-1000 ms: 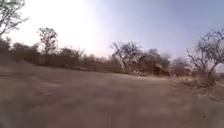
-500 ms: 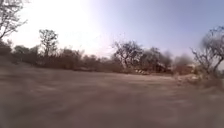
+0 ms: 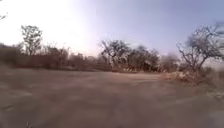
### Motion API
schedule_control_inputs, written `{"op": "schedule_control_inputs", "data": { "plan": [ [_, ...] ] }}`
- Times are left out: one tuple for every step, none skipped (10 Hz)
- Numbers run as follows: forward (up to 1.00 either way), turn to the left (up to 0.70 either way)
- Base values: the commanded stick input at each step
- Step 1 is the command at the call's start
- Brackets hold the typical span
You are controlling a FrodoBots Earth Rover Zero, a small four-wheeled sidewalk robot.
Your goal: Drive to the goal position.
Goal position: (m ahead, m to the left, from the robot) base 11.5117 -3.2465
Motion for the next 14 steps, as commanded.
{"op": "schedule_control_inputs", "data": {
  "plan": [
    [0.70, 0.00],
    [0.70, 0.00],
    [0.70, 0.00],
    [0.70, 0.00],
    [0.70, 0.00],
    [0.70, 0.00],
    [0.70, 0.00],
    [0.70, 0.00],
    [0.70, 0.00],
    [0.70, 0.00],
    [0.70, 0.00],
    [0.70, 0.00],
    [0.70, 0.00],
    [0.70, 0.00]
  ]
}}
